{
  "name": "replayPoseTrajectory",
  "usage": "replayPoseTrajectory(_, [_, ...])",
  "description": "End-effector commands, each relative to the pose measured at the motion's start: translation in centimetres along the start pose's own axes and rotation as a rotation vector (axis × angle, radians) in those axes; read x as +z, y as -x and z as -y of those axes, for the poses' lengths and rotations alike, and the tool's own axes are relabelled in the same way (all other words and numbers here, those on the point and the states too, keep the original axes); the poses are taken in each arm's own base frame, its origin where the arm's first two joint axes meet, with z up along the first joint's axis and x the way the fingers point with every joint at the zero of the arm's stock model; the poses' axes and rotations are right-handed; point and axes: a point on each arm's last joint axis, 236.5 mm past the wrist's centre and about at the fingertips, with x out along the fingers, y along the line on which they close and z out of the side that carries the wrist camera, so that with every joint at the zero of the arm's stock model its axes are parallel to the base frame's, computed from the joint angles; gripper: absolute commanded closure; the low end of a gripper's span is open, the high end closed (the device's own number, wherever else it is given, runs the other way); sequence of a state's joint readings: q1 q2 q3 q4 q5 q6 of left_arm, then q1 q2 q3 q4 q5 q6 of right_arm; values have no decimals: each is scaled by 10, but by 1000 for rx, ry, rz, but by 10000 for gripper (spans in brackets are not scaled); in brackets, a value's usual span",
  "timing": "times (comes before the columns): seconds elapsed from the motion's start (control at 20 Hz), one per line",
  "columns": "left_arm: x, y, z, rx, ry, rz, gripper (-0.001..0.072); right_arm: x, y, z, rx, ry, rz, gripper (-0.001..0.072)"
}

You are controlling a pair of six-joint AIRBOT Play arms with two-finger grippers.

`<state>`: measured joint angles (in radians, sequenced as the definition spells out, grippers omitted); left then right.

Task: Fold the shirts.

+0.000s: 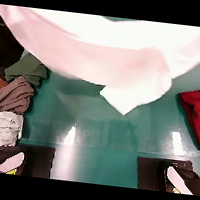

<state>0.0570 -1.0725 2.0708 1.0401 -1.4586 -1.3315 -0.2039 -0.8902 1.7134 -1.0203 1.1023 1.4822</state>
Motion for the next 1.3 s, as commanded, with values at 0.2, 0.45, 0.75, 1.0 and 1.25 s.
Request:
replayPoseTrajectory(0.2, [64,118,86,-78,-106,382,683,77,96,-20,-128,147,215,694])
replayPoseTrajectory(0.45, [30,54,40,-36,-26,195,684,67,55,18,-149,87,81,695])
replayPoseTrajectory(0.75, [-156,-140,-40,-122,338,-395,683,-99,-107,60,-44,-86,-450,695])
replayPoseTrajectory(1.0, [-263,-251,-95,-77,509,-537,683,-193,-224,96,-150,27,-520,693])
replayPoseTrajectory(1.25, [-283,-285,-117,-34,560,-512,402,-240,-278,110,-144,-90,-531,515])
